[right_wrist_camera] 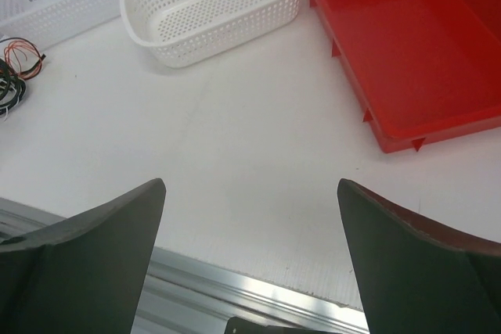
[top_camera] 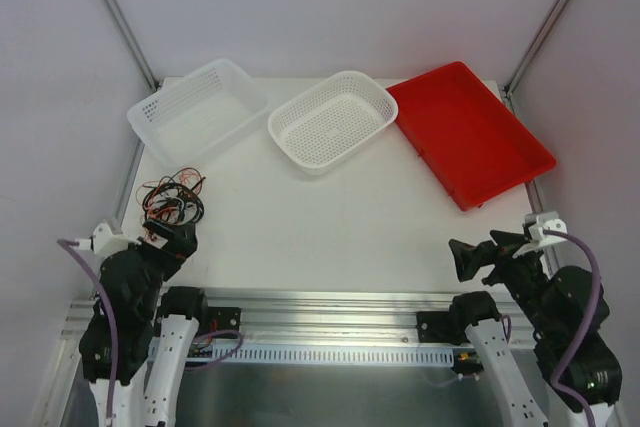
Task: Untangle the cables
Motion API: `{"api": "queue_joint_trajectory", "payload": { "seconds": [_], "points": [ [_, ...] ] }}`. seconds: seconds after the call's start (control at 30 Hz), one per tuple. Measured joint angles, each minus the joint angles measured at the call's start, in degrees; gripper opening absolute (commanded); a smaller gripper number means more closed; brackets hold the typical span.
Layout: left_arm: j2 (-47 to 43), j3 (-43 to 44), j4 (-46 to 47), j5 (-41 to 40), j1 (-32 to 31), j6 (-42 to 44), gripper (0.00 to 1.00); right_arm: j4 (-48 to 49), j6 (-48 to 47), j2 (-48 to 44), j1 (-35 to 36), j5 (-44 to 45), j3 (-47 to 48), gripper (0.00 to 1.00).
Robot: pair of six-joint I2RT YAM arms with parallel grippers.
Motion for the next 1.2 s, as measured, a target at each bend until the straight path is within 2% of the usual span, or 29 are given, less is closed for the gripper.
{"api": "queue_joint_trajectory", "payload": {
  "seconds": [0.3, 0.53, 0.77, 0.9, 0.93, 1.07, 1.1, 1.2],
  "points": [
    [28.3, -2.4, 8.8, 0.3, 0.0, -2.8, 0.99, -0.5, 2.6, 4.8, 0.0, -5.8, -5.1, 0.97],
    [46.6, 0.3, 16.8, -7.3, 0.7, -2.5, 0.99, 0.5, 4.0, 4.7, 0.0, -11.3, -9.2, 0.97],
    [60.2, 2.5, 24.9, -12.6, 4.1, -2.6, 0.99, 0.6, 4.2, 4.2, 0.0, -13.9, -10.8, 0.97],
    [66.4, 2.6, 28.0, -12.8, 6.0, -3.0, 0.98, 0.6, 3.9, 3.6, 0.0, -14.1, -10.8, 0.97],
    [68.0, 2.7, 28.4, -12.7, 6.2, -3.3, 0.97, 0.6, 3.8, 3.4, 0.0, -14.1, -10.8, 0.97],
    [73.7, 2.7, 29.6, -11.4, 6.4, -4.5, 0.80, 0.6, 3.5, 3.2, 0.0, -14.2, -10.8, 0.97],
    [74.8, 2.7, 29.7, -10.6, 6.4, -4.9, 0.69, 0.6, 3.3, 3.1, 0.0, -14.3, -10.8, 0.97],
    [76.6, 1.7, 30.4, -8.4, 6.4, -5.7, 0.52, 0.5, 3.1, 2.9, 0.0, -14.6, -10.8, 0.97]
  ]
}}
